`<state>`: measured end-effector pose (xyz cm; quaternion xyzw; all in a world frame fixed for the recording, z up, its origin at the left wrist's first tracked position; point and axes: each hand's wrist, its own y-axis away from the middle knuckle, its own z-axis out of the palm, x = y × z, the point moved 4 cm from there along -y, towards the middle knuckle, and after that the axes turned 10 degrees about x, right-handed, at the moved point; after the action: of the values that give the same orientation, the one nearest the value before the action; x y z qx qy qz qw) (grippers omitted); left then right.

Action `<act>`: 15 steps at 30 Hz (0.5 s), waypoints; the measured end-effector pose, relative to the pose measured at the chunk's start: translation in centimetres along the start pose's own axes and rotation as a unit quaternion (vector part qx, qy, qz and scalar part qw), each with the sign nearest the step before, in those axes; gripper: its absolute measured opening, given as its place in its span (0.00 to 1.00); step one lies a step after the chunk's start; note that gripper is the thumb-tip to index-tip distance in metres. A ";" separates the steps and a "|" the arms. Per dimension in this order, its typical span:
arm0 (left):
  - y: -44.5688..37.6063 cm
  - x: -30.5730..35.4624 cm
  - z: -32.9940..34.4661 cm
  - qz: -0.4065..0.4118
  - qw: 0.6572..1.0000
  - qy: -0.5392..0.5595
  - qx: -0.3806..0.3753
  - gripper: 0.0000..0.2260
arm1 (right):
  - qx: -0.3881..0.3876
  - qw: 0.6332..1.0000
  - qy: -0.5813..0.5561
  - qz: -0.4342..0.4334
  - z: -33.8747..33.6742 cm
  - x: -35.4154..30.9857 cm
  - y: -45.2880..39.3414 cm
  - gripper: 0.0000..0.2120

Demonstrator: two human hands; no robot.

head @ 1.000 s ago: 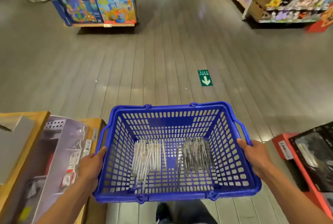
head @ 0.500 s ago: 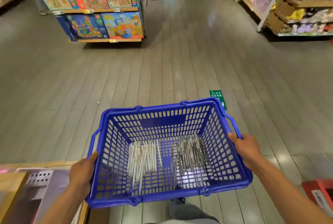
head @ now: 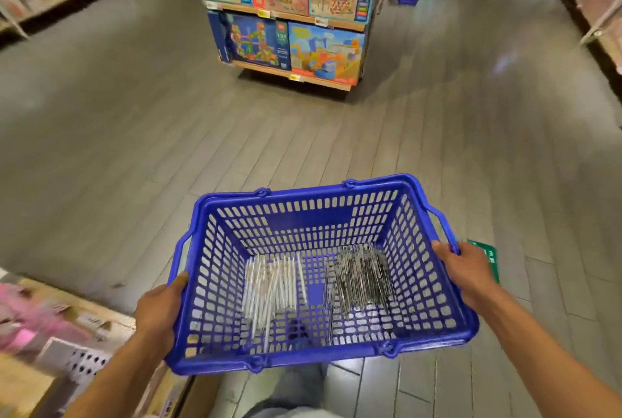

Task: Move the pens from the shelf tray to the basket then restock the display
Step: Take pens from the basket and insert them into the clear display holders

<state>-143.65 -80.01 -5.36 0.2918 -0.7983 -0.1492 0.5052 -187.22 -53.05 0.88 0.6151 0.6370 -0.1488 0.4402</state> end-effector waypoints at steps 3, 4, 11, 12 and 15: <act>-4.3 3.6 0.4 -0.016 0.999 0.021 0.026 0.16 | -0.028 0.999 0.010 -0.015 5.4 -5.4 -3.2 0.13; -5.4 4.8 0.5 -0.018 0.999 0.027 0.034 0.15 | -0.039 0.999 0.013 -0.020 7.2 -7.2 -4.2 0.13; -13.9 11.8 -1.1 -0.032 0.990 0.091 0.107 0.13 | -0.110 0.991 0.035 -0.066 20.3 -19.5 -9.3 0.12; -15.2 12.5 -1.4 -0.038 0.988 0.099 0.115 0.13 | -0.121 0.989 0.040 -0.074 22.3 -21.2 -9.9 0.12; -19.8 14.4 -2.0 -0.056 0.981 0.128 0.134 0.13 | -0.161 0.981 0.056 -0.091 29.1 -26.7 -11.8 0.13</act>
<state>-140.18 -104.33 -4.69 0.4178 -0.7222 -0.0306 0.5504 -190.90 -94.08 0.07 0.4834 0.7292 -0.0491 0.4818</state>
